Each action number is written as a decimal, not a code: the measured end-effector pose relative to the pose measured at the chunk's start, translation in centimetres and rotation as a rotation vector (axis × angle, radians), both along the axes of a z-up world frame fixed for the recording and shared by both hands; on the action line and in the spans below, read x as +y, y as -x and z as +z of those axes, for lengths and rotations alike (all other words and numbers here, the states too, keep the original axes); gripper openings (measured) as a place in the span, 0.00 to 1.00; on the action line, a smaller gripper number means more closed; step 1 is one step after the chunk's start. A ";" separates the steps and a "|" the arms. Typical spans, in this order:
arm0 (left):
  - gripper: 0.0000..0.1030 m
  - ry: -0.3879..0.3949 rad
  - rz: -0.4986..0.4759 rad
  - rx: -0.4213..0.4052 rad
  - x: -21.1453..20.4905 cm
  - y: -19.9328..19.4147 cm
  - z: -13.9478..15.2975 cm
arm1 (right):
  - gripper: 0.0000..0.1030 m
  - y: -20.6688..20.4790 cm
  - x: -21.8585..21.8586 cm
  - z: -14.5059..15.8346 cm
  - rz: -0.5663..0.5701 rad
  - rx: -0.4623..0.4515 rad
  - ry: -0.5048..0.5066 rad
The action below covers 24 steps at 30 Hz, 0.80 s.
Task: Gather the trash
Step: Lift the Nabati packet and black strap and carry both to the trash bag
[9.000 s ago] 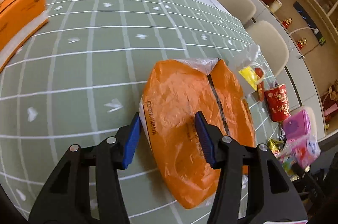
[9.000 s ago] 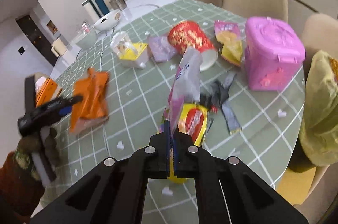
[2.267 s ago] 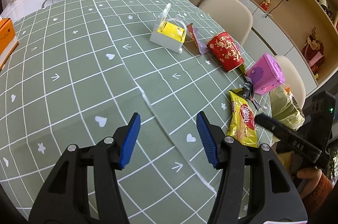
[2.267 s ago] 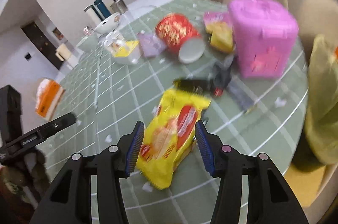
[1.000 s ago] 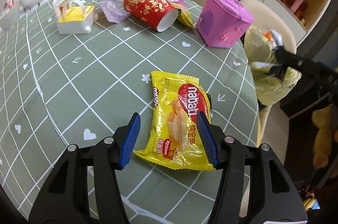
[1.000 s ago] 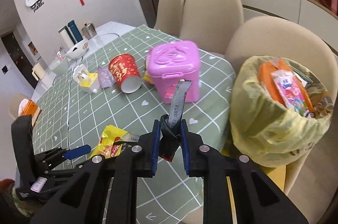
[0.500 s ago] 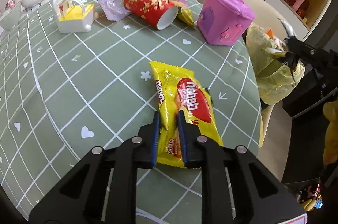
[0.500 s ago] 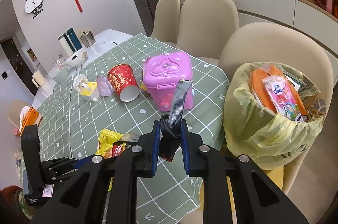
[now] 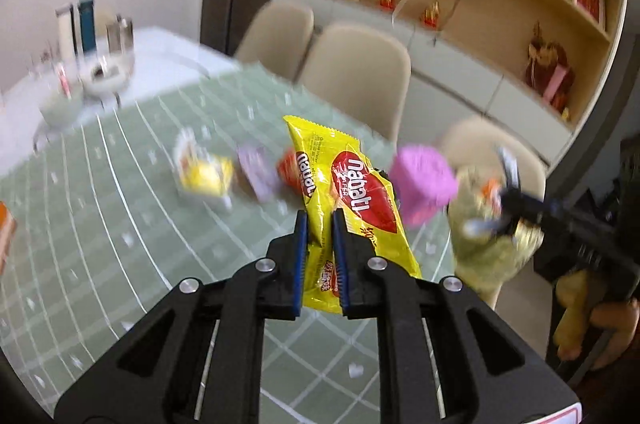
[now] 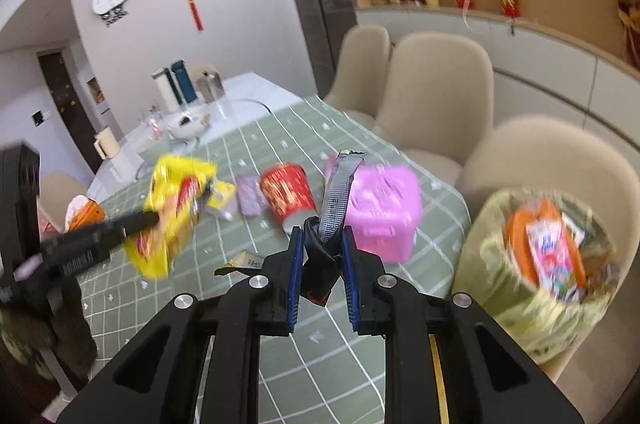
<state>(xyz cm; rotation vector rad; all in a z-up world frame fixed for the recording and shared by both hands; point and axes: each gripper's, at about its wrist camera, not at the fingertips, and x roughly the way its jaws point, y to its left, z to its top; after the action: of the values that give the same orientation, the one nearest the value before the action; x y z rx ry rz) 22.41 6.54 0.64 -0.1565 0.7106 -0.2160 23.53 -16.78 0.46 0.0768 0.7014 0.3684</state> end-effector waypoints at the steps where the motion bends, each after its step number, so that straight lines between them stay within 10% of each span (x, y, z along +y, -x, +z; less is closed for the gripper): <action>1: 0.12 0.002 0.006 -0.025 0.3 -0.1 1.1 | 0.18 0.0 0.0 0.5 0.007 -0.014 0.001; 10: 0.12 0.008 0.003 -0.151 -2.0 -1.1 7.4 | 0.18 0.5 -2.4 6.6 0.034 -0.167 0.017; 24: 0.12 0.057 -0.107 -0.175 -13.2 -3.3 8.7 | 0.18 1.3 -13.1 8.3 -0.042 -0.253 0.077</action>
<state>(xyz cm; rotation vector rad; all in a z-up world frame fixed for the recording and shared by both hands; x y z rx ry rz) 25.74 -6.63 9.33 -0.1521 0.5396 -0.3485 22.22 -29.85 8.72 -0.0282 0.4621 0.3041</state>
